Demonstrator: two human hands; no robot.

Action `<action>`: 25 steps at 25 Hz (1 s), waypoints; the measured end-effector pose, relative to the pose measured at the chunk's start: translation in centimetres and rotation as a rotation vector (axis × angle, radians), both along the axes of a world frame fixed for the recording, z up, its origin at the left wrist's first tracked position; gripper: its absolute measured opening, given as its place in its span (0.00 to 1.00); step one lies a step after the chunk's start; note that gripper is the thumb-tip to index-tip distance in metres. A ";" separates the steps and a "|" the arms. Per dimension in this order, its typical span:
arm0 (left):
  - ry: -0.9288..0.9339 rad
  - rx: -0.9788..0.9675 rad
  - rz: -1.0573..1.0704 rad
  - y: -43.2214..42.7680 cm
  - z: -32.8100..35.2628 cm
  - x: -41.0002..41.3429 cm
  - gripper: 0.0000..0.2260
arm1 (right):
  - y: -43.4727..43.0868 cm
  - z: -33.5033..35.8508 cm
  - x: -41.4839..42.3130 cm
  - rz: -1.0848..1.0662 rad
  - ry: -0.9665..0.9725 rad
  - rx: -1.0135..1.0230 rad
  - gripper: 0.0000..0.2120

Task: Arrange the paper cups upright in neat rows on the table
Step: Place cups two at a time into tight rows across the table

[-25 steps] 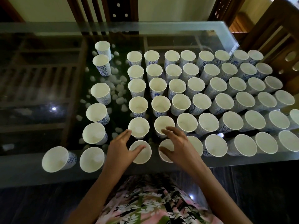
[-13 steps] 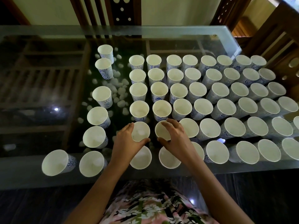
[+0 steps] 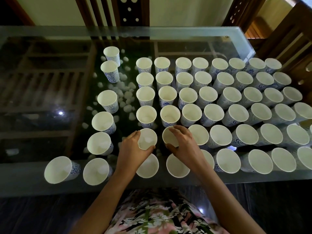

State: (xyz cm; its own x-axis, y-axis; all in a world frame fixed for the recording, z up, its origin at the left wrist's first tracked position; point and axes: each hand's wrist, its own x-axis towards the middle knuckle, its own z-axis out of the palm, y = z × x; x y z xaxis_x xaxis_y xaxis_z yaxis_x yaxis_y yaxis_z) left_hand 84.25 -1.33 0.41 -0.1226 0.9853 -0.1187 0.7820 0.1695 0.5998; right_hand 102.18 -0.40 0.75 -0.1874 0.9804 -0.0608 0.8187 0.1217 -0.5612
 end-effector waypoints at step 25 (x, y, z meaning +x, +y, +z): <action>-0.001 0.010 -0.100 -6.5 -0.3 -0.7 0.38 | -6.8 1.2 1.4 0.085 -0.040 -0.081 0.33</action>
State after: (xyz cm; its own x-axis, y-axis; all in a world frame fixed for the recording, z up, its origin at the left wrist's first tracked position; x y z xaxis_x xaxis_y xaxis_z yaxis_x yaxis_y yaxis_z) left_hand 83.54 -7.81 0.09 -0.0234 0.9938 -0.1089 0.7940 0.0846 0.6020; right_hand 103.55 -7.25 1.96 -0.2654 0.9527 -0.1479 0.8291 0.1472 -0.5393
